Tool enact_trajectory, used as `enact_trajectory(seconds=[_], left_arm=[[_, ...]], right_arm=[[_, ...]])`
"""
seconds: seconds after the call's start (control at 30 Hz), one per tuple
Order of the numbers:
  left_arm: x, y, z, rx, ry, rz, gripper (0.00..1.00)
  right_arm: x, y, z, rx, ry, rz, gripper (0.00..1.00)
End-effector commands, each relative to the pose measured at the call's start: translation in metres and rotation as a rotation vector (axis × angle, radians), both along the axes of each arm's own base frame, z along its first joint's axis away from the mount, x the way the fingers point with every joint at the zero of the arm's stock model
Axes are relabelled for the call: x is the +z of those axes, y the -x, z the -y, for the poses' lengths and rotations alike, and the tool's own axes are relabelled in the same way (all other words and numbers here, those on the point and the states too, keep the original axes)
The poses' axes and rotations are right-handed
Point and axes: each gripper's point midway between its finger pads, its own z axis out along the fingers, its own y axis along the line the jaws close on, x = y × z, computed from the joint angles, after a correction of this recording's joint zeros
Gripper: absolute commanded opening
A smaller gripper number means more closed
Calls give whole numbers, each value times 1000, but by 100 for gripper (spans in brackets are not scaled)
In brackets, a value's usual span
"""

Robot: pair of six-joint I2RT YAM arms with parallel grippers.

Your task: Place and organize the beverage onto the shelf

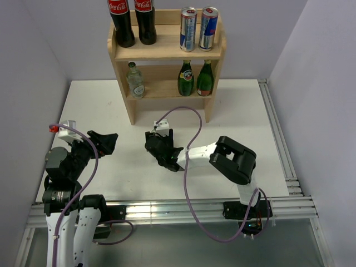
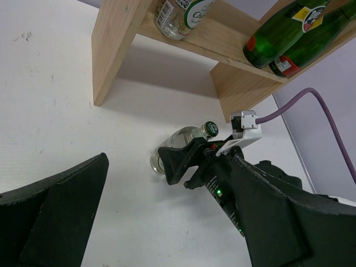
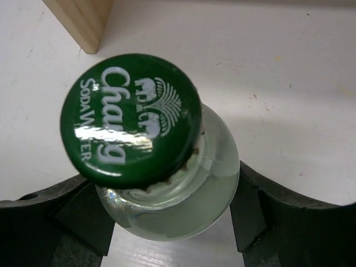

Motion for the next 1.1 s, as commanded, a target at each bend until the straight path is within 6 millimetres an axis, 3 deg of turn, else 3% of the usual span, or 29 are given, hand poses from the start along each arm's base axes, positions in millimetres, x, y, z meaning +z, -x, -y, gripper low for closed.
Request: enact_trajectory(seconds=[0.0, 0.07, 0.17, 0.3, 0.47, 0.57, 0.77, 1.07], left_arm=[[9, 0, 1, -15, -19, 47, 99], [8, 0, 1, -15, -19, 45, 99], [9, 0, 1, -15, -18, 49, 99], [9, 0, 1, -13, -19, 48, 99], [10, 1, 0, -9, -20, 53, 99], [9, 0, -1, -2, -19, 51, 99], [9, 0, -1, -1, -19, 44, 99], [9, 0, -3, 9, -18, 45, 99]], right_arm=[[37, -11, 2, -69, -80, 63, 0], [53, -11, 7, -76, -79, 78, 0], [93, -11, 18, -92, -82, 122, 0], [162, -11, 32, -100, -108, 211, 0], [221, -16, 40, -112, -106, 291, 0], [244, -20, 42, -114, -95, 323, 0], [269, -36, 48, -121, -86, 347, 0], [290, -53, 51, -129, -91, 360, 0]])
